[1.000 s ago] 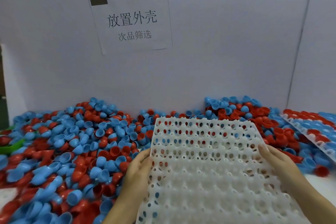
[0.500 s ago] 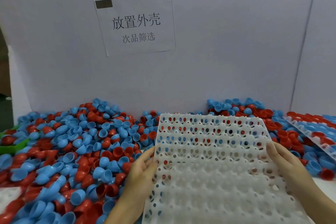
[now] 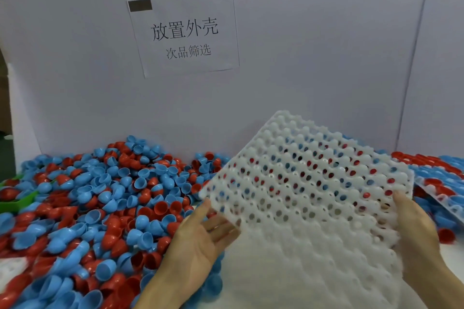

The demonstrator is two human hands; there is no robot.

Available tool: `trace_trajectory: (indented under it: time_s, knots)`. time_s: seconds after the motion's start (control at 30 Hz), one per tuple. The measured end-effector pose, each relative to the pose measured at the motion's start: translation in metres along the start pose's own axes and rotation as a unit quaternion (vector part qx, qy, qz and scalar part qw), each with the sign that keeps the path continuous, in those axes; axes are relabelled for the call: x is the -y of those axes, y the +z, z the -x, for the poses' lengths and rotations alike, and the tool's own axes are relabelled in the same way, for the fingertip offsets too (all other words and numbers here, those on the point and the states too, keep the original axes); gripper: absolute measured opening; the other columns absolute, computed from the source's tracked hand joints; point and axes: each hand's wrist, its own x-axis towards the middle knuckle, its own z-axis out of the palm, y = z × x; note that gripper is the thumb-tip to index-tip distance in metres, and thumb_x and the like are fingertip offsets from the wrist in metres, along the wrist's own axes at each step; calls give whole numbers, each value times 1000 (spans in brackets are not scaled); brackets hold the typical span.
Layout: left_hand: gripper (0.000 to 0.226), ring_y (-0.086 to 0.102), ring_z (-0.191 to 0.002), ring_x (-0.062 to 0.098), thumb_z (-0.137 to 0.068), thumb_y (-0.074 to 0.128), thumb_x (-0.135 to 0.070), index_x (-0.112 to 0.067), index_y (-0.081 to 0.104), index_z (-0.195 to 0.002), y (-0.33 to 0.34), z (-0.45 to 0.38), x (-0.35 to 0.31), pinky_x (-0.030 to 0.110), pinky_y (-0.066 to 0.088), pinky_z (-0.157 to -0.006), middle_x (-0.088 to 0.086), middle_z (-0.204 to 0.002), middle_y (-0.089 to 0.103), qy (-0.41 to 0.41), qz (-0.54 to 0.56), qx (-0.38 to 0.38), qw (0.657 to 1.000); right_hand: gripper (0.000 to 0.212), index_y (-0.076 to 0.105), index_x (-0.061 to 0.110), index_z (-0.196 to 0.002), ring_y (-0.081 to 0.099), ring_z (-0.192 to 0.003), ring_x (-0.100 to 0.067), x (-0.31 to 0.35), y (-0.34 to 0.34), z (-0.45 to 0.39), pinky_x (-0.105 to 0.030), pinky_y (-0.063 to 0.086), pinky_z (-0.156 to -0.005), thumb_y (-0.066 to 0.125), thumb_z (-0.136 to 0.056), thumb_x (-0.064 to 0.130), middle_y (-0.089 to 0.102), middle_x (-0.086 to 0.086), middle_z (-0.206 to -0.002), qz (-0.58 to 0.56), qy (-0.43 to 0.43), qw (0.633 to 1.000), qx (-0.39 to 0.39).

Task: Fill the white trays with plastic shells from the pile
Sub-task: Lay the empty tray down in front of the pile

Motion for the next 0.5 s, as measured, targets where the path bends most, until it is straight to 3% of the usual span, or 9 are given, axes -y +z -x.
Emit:
trace_trajectory:
  time_s: [0.07, 0.13, 0.2, 0.27, 0.3, 0.33, 0.4, 0.5]
  knots:
    - [63, 71, -100, 34, -77, 78, -27, -9, 57, -134, 7, 0, 5, 44, 61, -72, 21, -120, 70, 19, 21, 18, 999, 29, 56, 21, -122, 68, -96, -28, -8, 10, 8, -45, 56, -75, 55, -100, 38, 69, -8, -113, -69, 14, 997, 16]
    - [61, 67, -112, 36, -82, 71, -29, -30, 53, -140, 13, -1, 9, 49, 60, -71, 8, -130, 67, 30, 14, -3, 999, 25, 57, 17, -122, 69, -97, -30, -16, 20, 15, -45, 56, -74, 58, -98, 27, 70, -8, -112, -135, 31, 989, 61]
    - [47, 73, -99, 33, -86, 64, -28, -45, 54, -128, 16, 0, 8, 45, 60, -60, 6, -117, 74, 50, 7, -55, 997, 19, 63, 16, -114, 69, -101, -32, -23, 26, 20, -48, 57, -78, 60, -96, 20, 72, -10, -112, -149, 36, 983, 101]
    - [36, 76, -80, 29, -96, 58, -22, -53, 55, -114, 20, 1, 7, 44, 60, -49, 9, -100, 74, 69, 11, -95, 993, 15, 65, 16, -108, 73, -92, -29, -29, 28, 24, -41, 60, -67, 62, -93, 17, 75, -7, -104, -151, 24, 979, 133]
    - [38, 74, -87, 34, -98, 57, -20, -55, 54, -113, 21, 1, 7, 50, 61, -53, 5, -98, 76, 74, 12, -111, 991, 19, 65, 15, -108, 75, -85, -25, -30, 28, 26, -36, 60, -61, 64, -90, 16, 76, -6, -101, -152, 20, 977, 148]
    - [42, 70, -100, 40, -99, 57, -18, -56, 52, -117, 20, 0, 8, 57, 61, -67, 1, -105, 77, 80, 11, -122, 989, 26, 65, 14, -110, 76, -80, -23, -29, 29, 29, -33, 59, -58, 67, -84, 15, 75, -6, -99, -150, 17, 975, 160]
    - [53, 63, -119, 33, -99, 59, -17, -57, 45, -131, 17, -2, 9, 55, 55, -94, -1, -132, 65, 92, -4, -136, 986, 35, 65, 13, -111, 76, -78, -24, -27, 31, 31, -36, 57, -61, 68, -77, 17, 76, -7, -99, -137, 11, 973, 185]
    - [57, 62, -122, 27, -103, 52, -13, -58, 43, -137, 8, -3, 1, 57, 50, -100, 0, -141, 57, 138, -2, -151, 979, 25, 69, 15, -106, 70, -81, -29, -21, 26, 28, -43, 50, -69, 61, -86, 28, 75, -11, -102, -85, 9, 974, 211]
